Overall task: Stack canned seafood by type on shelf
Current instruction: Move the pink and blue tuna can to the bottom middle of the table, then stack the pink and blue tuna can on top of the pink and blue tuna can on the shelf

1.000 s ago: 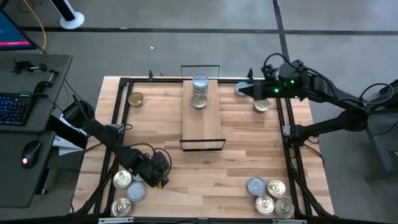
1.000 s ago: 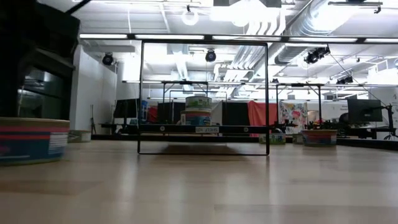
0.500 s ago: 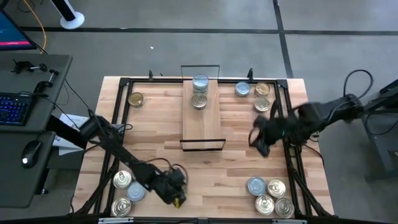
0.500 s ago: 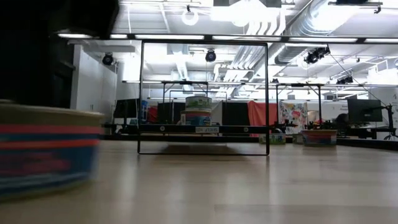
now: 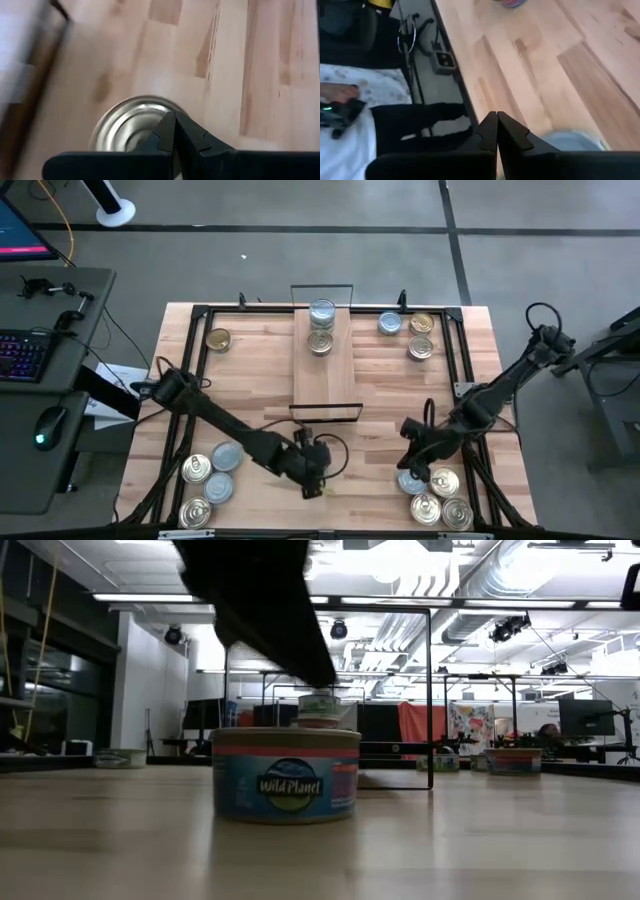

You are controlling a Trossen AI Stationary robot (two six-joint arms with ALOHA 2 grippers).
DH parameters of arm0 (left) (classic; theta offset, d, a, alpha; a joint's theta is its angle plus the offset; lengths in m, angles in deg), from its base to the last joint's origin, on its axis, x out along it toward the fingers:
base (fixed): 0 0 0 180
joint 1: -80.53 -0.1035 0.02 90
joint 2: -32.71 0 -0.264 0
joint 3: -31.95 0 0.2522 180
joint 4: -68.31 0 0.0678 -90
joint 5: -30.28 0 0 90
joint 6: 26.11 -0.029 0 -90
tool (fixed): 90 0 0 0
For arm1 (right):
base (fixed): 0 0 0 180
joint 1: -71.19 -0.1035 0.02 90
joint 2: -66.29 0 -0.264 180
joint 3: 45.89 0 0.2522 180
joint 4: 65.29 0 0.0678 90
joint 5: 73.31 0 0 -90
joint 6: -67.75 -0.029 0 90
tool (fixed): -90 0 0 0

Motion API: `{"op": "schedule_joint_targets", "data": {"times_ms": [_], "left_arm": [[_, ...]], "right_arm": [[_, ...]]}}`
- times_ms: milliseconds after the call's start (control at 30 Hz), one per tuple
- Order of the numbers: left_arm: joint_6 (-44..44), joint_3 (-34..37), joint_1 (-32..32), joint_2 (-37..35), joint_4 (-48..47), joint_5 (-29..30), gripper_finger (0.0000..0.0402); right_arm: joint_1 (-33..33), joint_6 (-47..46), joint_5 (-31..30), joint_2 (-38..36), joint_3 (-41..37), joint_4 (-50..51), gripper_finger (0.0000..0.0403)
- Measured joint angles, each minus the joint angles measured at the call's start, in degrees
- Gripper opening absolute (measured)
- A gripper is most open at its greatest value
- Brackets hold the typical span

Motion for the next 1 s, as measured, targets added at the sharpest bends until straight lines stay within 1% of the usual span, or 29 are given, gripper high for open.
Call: {"op": "schedule_joint_targets", "data": {"times_ms": [133,233,300,400,467,533,600,633,733,833,1000], "left_arm": [[-0.35,0.18,3.11,-4.52,-6.65,6.98,0.0],[1.0,4.15,6.44,-8.09,-3.69,11.07,0.0],[3.65,9.19,8.49,-10.16,0.69,11.18,0.0],[6.07,18.2,10.71,-11.85,8.92,11.84,0.0],[4.57,23.43,10.62,-12.93,18.8,13.19,0.0],[-0.53,28.06,9.77,-13.26,29.05,12.88,0.0],[-5.49,31.66,8.36,-12.17,35.15,9.57,0.0],[-6.65,32.94,7.68,-11.91,36.34,8.53,0.0],[-7.59,33.83,6.04,-12.78,38.92,8.92,0.0],[-10.29,34.0,5.76,-12.98,38.53,10.57,0.0],[-12.95,34.33,5.82,-12.99,38.5,10.38,0.0]], "right_arm": [[1.65,4.78,-0.61,7.15,1.08,-2.29,0.0],[3.48,11.82,1.34,14.55,5.03,-3.86,0.0],[4.38,18.54,1.36,19.6,8.32,-3.97,0.0],[5.51,31.12,1.03,26.85,13.26,-3.79,0.0],[6.28,37.58,0.95,30.96,16.18,-3.06,0.0],[7.26,41.81,0.98,34.8,18.64,-1.82,0.0],[8.45,43.53,1.01,37.79,20.49,0.06,0.0],[9.03,43.57,1.03,38.82,21.21,0.3,0.0],[10.46,42.42,1.37,40.1,21.96,-0.02,0.0],[11.52,41.94,0.36,40.1,21.83,-0.62,0.0],[13.65,45.04,-0.4,40.1,21.84,-1.45,0.0]]}}
